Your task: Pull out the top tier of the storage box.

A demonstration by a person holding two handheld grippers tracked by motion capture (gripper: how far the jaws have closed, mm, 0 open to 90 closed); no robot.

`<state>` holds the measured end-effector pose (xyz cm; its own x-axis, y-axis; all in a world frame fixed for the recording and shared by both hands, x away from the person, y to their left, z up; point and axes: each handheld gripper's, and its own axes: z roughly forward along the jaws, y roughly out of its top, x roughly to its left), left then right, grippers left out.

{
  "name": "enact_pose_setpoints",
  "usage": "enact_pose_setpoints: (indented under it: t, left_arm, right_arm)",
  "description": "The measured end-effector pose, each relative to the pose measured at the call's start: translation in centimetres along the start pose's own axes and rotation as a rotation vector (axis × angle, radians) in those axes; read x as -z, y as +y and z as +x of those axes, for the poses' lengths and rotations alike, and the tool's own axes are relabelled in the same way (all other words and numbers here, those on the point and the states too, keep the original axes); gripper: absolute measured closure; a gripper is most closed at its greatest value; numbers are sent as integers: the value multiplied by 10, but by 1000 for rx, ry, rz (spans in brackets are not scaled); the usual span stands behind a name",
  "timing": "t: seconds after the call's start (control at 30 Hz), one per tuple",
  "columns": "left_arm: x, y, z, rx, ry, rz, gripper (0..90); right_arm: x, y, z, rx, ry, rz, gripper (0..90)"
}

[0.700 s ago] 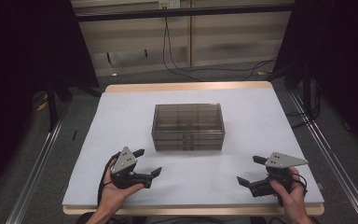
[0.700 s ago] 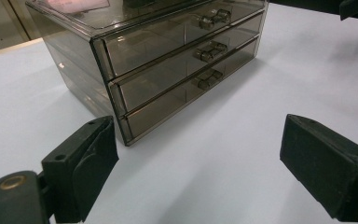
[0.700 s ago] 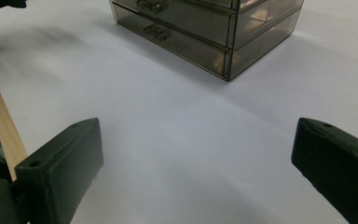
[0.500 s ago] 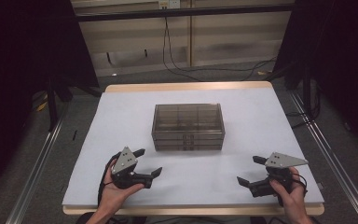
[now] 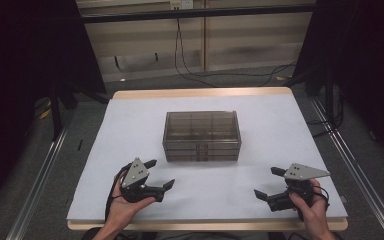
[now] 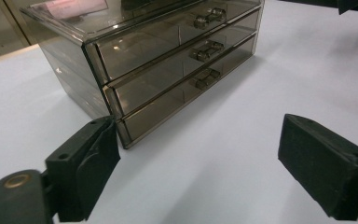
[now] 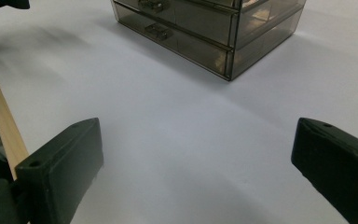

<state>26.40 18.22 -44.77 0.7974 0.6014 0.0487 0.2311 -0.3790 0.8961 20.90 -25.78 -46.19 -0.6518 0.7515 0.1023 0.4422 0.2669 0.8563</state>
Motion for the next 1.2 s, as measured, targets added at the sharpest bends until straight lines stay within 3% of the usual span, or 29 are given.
enact_pose_setpoints:
  t: [0.23, 0.43, 0.5, 0.67, 0.77, 0.97, 1.07, 1.2]
  left_arm:
    - [-2, 3, -4, -4, -5, -20, 142]
    - [-4, 5, -7, -57, 8, -30, 165]
    - [-5, 6, -9, -97, 12, -35, 165]
    - [-7, 8, -11, -121, 18, -47, 165]
    - [-7, 11, -13, -168, 35, -59, 172]
    - [-8, 16, -16, -216, 16, -75, 172]
    - [-9, 18, -18, -228, 20, -74, 170]
    - [-13, 22, -20, -279, 37, -70, 164]
  right_arm:
    - [0, 0, 1, 2, -1, 3, 22]
    - [0, 0, 1, 3, 0, 4, 22]
    - [0, 0, 1, 1, -1, 3, 22]
    - [0, 0, 1, 2, 0, 4, 22]
    - [0, 0, 1, 3, 0, 3, 22]
    - [0, 0, 0, 2, -2, 2, 22]
    - [0, 0, 0, 0, -3, 1, 21]
    - [0, 0, 0, 2, -2, 2, 21]
